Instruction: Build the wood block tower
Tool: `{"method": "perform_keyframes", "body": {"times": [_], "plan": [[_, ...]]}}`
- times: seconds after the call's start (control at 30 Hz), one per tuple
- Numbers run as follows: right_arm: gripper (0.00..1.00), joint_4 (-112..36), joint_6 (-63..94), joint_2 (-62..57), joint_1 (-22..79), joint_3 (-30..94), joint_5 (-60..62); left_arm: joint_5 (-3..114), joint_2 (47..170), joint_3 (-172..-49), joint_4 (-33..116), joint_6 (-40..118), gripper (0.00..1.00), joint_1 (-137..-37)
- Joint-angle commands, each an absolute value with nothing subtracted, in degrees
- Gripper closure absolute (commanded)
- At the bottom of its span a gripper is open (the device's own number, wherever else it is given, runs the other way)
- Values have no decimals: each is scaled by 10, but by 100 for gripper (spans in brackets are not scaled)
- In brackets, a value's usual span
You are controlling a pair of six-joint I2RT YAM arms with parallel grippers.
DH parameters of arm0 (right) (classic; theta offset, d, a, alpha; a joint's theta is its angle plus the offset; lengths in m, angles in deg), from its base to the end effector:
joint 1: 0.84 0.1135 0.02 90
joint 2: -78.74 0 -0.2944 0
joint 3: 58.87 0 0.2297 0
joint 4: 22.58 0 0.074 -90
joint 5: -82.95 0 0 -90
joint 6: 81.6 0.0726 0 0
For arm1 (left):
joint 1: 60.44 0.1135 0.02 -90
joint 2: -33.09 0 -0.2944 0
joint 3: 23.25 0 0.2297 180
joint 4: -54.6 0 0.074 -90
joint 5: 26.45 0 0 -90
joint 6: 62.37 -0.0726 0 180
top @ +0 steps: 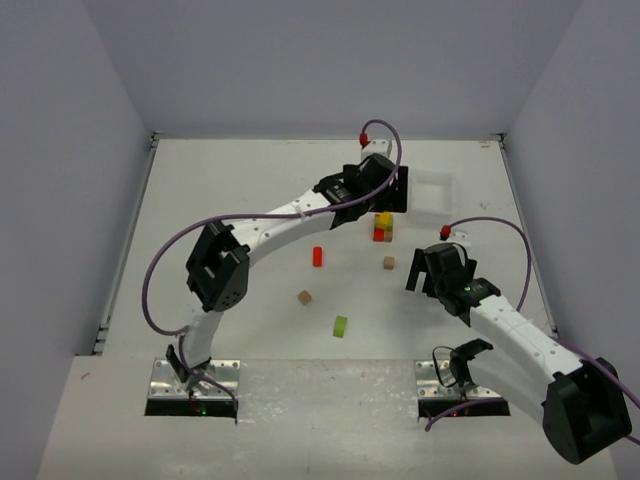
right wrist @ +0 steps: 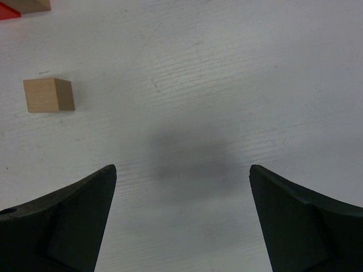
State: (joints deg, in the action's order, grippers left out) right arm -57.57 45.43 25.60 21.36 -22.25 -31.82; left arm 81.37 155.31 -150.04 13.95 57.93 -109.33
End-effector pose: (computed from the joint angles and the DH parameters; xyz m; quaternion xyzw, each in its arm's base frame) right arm 0.1510 0.0288 0.1742 0.1891 0.9053 -0.0169 0.3799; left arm 0.3597 -0.3784 0.2966 0.0729 0.8803 -0.1791 0.4331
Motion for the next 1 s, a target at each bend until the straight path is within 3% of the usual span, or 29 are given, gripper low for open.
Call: {"method": "perform_keyframes", "body": {"times": [0.0,0.23,0.37,0.53,0.97], "plan": [[1,-571,435,265,210,-191,-304,892,1404,-1366,191,578,0,-1098],[1,-516,388,252,212,-137,-205,1014,1121,-956,266,626,0,-1084],[1,-517,354,176,227,-45,-200,1065,979,-805,260,686,0,-1064],[1,-539,335,34,235,84,-207,1063,890,-715,268,688,0,-1049],[5,-622,326,-183,239,290,-282,1077,805,-666,254,682,0,-1048]]}}
